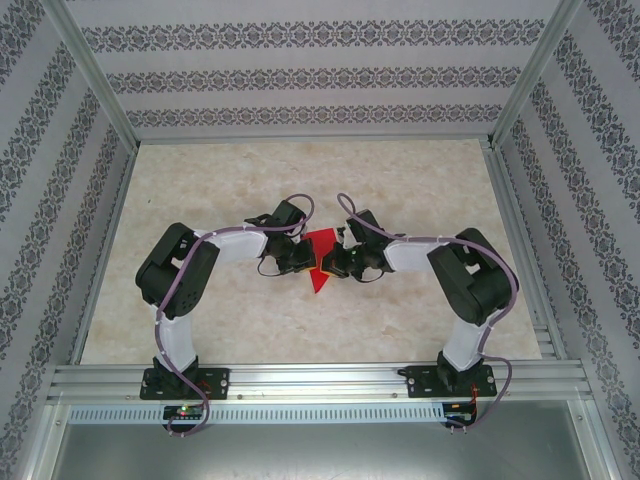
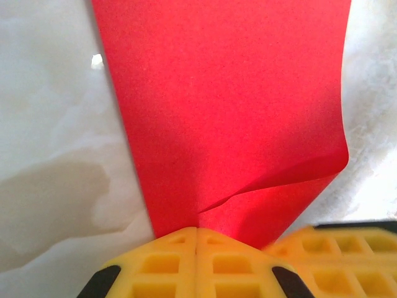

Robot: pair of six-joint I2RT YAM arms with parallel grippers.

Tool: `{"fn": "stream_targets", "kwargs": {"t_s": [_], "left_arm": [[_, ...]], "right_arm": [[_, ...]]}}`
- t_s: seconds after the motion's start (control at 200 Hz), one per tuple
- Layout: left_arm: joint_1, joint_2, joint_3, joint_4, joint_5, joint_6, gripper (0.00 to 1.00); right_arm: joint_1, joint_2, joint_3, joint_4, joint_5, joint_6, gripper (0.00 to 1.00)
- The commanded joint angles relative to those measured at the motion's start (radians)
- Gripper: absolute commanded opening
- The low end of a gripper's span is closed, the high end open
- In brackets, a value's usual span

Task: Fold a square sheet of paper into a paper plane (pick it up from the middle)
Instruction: Third fold the triangle at the center of the table.

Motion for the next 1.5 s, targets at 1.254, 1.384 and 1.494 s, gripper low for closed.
{"fn": "stream_targets", "kwargs": {"t_s": [1.254,1.384,1.494], "left_arm": [[-0.02,0.054,-0.02,-0.115,-0.117,-0.007,0.05],[-0.02,0.053,-0.021,-0.115,-0.116,-0.006,0.05],[-0.019,0.053,-0.022,-0.112,-0.112,-0.004,0.05]], "right_arm": [[0.129,0.021,-0.074,-0.052,0.012,-0.026,0.04],[0.109,-0.063,-0.061,-0.04,0.027,-0.016,0.04],[0.066,-0.131,-0.044,-0.042,0.092,-0.012,0.04]]}}
